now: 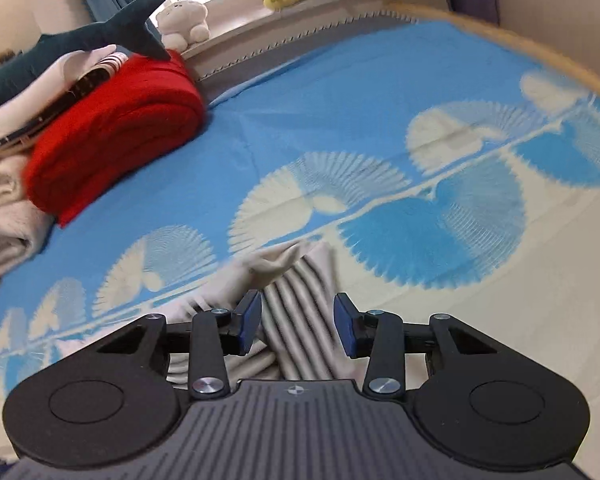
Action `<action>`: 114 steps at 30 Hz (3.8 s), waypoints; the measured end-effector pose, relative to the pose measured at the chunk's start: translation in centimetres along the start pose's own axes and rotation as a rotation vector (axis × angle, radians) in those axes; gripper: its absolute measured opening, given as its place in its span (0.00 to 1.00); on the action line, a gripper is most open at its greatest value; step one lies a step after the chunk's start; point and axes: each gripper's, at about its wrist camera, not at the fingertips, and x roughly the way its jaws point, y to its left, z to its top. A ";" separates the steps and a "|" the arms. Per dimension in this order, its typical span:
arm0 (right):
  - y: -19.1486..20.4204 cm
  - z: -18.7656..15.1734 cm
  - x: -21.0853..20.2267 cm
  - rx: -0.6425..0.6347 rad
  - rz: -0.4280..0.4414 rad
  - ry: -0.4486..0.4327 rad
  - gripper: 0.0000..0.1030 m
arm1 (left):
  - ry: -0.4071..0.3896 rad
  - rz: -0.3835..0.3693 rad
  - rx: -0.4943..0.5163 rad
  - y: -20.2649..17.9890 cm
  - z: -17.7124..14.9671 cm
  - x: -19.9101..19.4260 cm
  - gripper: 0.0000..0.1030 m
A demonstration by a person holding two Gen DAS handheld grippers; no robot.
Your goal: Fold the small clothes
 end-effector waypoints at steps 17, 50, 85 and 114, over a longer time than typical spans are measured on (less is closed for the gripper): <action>1.2 -5.5 9.2 0.145 0.023 0.369 0.42 | 0.294 0.128 -0.639 8.4 -3.4 10.1 0.38; -0.1 -5.9 9.0 0.261 0.037 0.349 0.29 | 0.096 0.252 -0.728 12.1 -2.8 7.0 0.13; 1.4 -5.7 7.7 0.139 -0.035 0.236 0.40 | 0.092 0.326 -0.360 8.1 -0.8 6.7 0.09; 1.4 -5.1 5.6 0.223 0.073 0.122 0.06 | 0.002 0.258 -0.512 8.0 -0.3 4.4 0.02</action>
